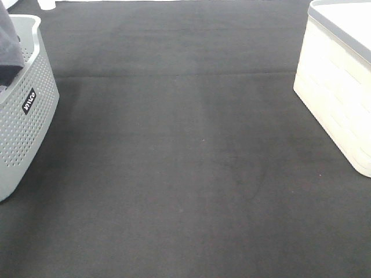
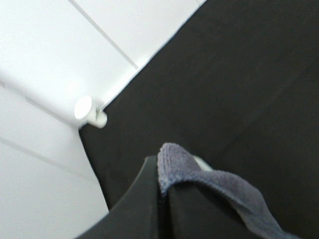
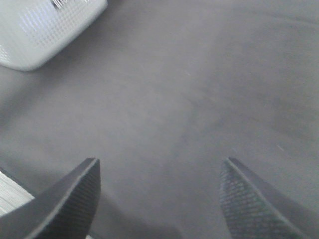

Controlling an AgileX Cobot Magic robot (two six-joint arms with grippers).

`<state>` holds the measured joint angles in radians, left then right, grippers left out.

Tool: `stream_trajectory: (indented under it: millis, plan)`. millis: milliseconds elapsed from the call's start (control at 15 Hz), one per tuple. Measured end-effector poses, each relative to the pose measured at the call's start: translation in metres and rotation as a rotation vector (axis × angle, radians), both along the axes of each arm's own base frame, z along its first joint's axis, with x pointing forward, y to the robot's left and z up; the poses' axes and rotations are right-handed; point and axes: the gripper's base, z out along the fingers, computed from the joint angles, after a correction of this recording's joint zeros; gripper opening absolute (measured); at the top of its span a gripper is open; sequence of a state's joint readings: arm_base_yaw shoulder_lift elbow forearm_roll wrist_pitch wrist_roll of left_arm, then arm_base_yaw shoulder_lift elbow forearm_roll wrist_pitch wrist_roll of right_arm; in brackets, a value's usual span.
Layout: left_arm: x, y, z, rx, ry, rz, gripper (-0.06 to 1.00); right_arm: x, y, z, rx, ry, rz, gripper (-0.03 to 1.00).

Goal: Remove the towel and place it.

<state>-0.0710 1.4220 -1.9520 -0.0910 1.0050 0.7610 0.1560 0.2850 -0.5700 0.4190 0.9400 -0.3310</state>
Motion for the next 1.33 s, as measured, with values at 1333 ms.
stream_trajectory:
  millis: [1333]
  plan:
    - [0.009, -0.232, -0.038, -0.051, -0.089, -0.638, 0.00, 0.110, 0.058, 0.008, 0.298, -0.194, 0.497, 0.66]
